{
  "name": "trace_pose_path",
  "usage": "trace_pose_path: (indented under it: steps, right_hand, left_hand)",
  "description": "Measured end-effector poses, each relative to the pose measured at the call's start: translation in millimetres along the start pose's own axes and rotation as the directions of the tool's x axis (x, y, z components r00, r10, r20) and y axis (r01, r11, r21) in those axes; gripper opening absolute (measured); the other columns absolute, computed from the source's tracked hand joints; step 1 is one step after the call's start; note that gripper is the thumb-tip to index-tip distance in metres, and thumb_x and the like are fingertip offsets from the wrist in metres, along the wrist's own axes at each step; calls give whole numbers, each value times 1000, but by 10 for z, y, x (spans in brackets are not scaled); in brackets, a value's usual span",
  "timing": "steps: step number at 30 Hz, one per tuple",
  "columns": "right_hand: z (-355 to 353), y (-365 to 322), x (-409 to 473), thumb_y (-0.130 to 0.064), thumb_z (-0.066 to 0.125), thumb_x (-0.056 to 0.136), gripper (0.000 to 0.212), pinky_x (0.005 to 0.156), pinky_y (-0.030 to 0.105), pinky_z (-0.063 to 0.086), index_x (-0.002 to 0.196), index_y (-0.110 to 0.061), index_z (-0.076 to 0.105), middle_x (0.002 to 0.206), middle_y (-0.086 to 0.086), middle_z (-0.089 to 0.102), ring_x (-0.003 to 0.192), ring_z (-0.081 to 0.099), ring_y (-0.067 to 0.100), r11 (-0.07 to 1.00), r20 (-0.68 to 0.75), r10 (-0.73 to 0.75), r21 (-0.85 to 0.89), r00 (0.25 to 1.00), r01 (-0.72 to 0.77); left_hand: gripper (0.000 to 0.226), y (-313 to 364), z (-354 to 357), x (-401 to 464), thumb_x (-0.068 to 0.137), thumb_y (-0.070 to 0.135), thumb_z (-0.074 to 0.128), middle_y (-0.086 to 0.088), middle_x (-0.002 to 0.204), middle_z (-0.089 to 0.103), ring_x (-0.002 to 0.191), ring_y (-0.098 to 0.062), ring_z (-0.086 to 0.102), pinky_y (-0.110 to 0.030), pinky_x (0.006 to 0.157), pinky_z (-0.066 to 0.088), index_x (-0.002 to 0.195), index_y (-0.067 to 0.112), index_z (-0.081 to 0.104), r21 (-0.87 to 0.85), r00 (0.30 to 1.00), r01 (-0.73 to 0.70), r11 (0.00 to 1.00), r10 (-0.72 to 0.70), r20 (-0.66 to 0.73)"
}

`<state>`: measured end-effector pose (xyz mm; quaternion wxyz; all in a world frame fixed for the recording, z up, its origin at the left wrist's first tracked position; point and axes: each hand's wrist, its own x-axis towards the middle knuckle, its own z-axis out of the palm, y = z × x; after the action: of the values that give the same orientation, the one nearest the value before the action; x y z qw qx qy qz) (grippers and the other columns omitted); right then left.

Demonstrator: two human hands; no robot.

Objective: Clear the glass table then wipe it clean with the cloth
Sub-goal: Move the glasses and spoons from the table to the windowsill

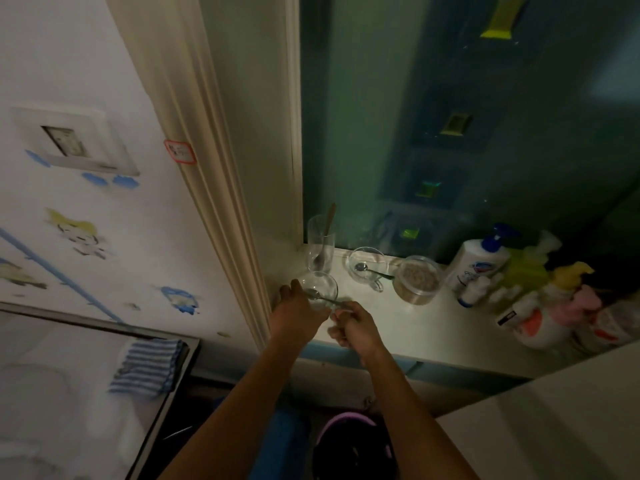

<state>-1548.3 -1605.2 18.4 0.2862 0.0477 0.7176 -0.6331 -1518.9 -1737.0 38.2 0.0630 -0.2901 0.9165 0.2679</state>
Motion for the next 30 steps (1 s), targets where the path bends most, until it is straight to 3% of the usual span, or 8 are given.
trace_pose_path:
  steps: [4, 7, 11, 15, 18, 23, 27, 30]
  right_hand:
    - [-54, 51, -49, -13, 51, 93, 15, 56, 27, 46, 103, -20, 59, 81, 8, 66, 64, 61, 19, 999, -21, 28, 23, 999, -27]
    - [-89, 89, -142, -14, 51, 93, 10, 59, 32, 50, 93, -21, 59, 85, 10, 68, 68, 64, 21, 998, -131, 62, -5, 989, -63]
    - [-41, 108, -328, -23, 48, 95, 8, 82, 34, 46, 94, -18, 54, 96, 4, 61, 88, 58, 24, 907, -213, -89, -421, 973, -9]
    - [233, 105, -632, -30, 52, 93, 12, 73, 31, 42, 90, -19, 54, 89, 1, 60, 86, 57, 21, 756, 12, -195, -635, 981, 158]
    - [600, -1, -860, -34, 51, 93, 16, 79, 35, 49, 92, -20, 58, 93, 1, 63, 90, 60, 23, 591, 235, -219, -740, 947, 320]
    - [1575, -201, -1304, -42, 50, 94, 51, 102, 34, 40, 141, -23, 46, 142, 4, 51, 126, 50, 25, 474, 470, -196, -723, 861, 502]
    - [2481, -169, -1794, -42, 50, 96, 64, 112, 34, 28, 152, -18, 29, 156, 8, 32, 140, 34, 26, 350, 648, -185, -659, 739, 665]
    - [3043, -76, -2107, -49, 53, 92, 71, 113, 40, 29, 150, -15, 31, 153, 8, 35, 140, 34, 30, 350, 680, -192, -626, 708, 697]
  left_hand:
    - [101, -43, 22, -183, 77, 50, 75, -16, 141, 42, 123, -33, 52, -44, 97, 47, 151, 15, 16, -85, 1000, 25, 996, -25, -8]
    - [73, -158, 23, -432, 88, 48, 63, -10, 135, 48, 116, -29, 56, -41, 92, 47, 145, 16, 30, -94, 1000, -5, 996, 2, -30]
    - [37, -516, -39, -780, 96, 49, 47, -3, 117, 63, 108, -24, 61, -37, 90, 49, 116, 20, 60, -48, 998, -44, 998, 46, 38]
    - [43, -1025, -261, -1072, 97, 50, 47, -6, 128, 63, 115, -26, 59, -38, 96, 49, 124, 20, 60, 11, 1000, -9, 1000, 9, 11]
    - [51, -1380, -540, -1332, 98, 49, 45, -8, 140, 54, 126, -28, 52, -38, 104, 43, 137, 16, 51, 53, 998, 49, 997, -47, -49]
    - [56, -2149, -1059, -1854, 98, 49, 46, -10, 146, 45, 132, -30, 46, -37, 107, 37, 139, 12, 47, 27, 976, 110, 994, -103, -192]
    - [75, -3025, -1512, -2524, 98, 58, 38, -10, 165, 11, 148, -28, 21, -39, 119, 21, 157, 16, 15, 51, 944, 234, 971, -214, -253]
    - [81, -3638, -1858, -3034, 96, 63, 34, -9, 165, 6, 150, -27, 14, -40, 120, 17, 157, 16, 10, 28, 905, 322, 946, -299, -301]
